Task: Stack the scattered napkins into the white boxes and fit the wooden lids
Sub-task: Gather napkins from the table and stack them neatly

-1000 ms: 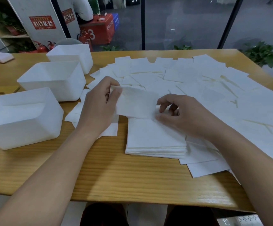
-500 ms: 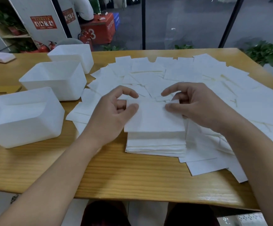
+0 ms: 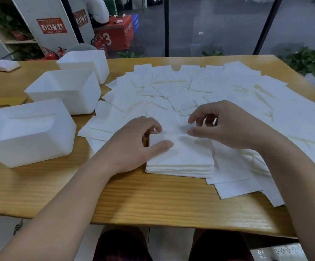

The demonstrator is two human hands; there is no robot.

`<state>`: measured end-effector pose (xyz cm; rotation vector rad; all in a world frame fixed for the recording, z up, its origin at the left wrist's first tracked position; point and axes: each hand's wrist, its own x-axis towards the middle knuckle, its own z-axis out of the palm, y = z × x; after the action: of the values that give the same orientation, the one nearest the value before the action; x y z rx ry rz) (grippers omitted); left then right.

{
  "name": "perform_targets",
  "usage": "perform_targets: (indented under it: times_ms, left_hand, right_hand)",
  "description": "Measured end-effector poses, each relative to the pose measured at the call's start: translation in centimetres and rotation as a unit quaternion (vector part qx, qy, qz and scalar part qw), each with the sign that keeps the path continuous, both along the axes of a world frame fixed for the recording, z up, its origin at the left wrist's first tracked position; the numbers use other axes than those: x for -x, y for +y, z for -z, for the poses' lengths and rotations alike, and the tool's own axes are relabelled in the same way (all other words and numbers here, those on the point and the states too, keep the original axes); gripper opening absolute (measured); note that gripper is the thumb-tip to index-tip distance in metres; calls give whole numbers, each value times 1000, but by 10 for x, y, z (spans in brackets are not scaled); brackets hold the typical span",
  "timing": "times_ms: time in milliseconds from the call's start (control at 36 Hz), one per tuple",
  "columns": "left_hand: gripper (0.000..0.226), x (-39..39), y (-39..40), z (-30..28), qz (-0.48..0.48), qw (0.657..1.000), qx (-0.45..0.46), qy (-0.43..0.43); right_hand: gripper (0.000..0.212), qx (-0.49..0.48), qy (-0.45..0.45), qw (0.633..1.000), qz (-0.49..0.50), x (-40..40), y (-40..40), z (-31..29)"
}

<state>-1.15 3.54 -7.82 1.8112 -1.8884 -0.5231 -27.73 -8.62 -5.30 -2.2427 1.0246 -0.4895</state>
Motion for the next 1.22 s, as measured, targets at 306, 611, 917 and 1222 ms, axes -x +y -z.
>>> perform_targets:
  times_ms: [306,611,917,1222]
  left_hand:
    - [55,10,4,-7,15,998,-50,-32]
    - [51,13,5,-12,30,998,-56,29]
    - [40,8,2,-15,14,942,37,333]
    - [23,28,-24,-9,-94,882,144,439]
  right_hand:
    - [31,-62,58,995,-60,-5,10,-2]
    - [36,-88,97,987,-94,-8,19,-9]
    - [28,-144,-34,984,-100,-2,16,-15]
    - [22,-161,-320,933,29,-29,22,-2]
